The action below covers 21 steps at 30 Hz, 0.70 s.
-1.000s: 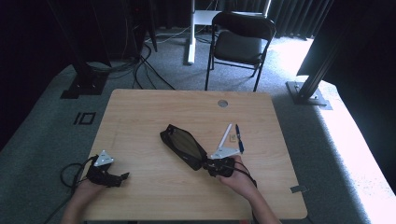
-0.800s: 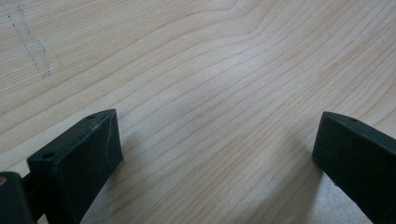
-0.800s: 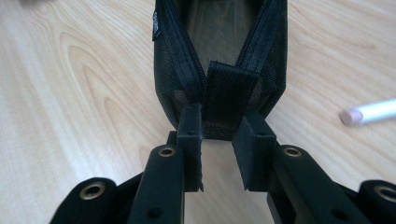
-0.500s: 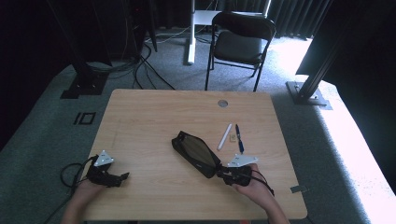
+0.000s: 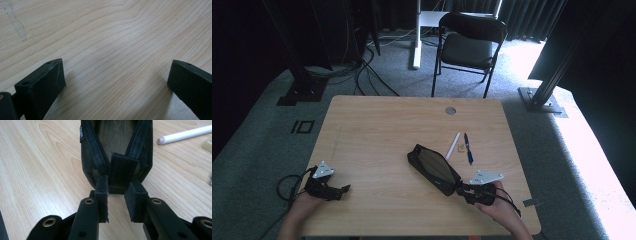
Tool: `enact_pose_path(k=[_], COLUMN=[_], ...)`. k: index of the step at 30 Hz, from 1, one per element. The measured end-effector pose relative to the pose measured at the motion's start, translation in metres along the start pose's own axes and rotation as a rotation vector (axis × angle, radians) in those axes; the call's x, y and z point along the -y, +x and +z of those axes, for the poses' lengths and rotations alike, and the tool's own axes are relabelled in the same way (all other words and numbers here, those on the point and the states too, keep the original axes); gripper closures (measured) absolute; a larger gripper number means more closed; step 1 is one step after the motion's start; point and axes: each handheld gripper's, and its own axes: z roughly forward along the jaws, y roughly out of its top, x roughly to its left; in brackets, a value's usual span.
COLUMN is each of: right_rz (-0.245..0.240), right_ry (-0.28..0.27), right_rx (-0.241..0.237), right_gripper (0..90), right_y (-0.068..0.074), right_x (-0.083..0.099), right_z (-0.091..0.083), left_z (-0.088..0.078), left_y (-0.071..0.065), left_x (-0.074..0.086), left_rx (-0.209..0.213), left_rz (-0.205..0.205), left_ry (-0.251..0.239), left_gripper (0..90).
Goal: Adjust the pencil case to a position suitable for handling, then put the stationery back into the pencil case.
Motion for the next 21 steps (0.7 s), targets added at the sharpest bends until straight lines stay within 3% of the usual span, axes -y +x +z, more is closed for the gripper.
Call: enact_pose_path(k=[2, 7, 11, 13, 21], right_rz=[-0.005, -0.026, -0.014, 0.000, 0.146], right_ry=[0.000, -0.011, -0.027, -0.037, -0.105], right_rx=[0.003, -0.022, -0.027, -0.005, 0.131], right_gripper=[72.4, 57.3, 53.7, 53.0, 50.8], right_y=[-0.001, -0.002, -0.008, -0.015, -0.055], right_x=[0.002, 0.003, 0.006, 0.009, 0.017], right_z=[-0.003, -0.009, -0.018, -0.024, -0.028], left_z=[0.000, 0.000, 0.000, 0.000, 0.000], left_y=[0.000, 0.000, 0.000, 0.000, 0.000], left_x=[0.000, 0.000, 0.000, 0.000, 0.000], left_rx=[0.000, 0.000, 0.000, 0.000, 0.000], left_rz=[0.000, 0.000, 0.000, 0.000, 0.001], left_ry=[0.000, 0.000, 0.000, 0.000, 0.000], left_gripper=[1.6, 1.6, 1.5, 1.6, 1.6])
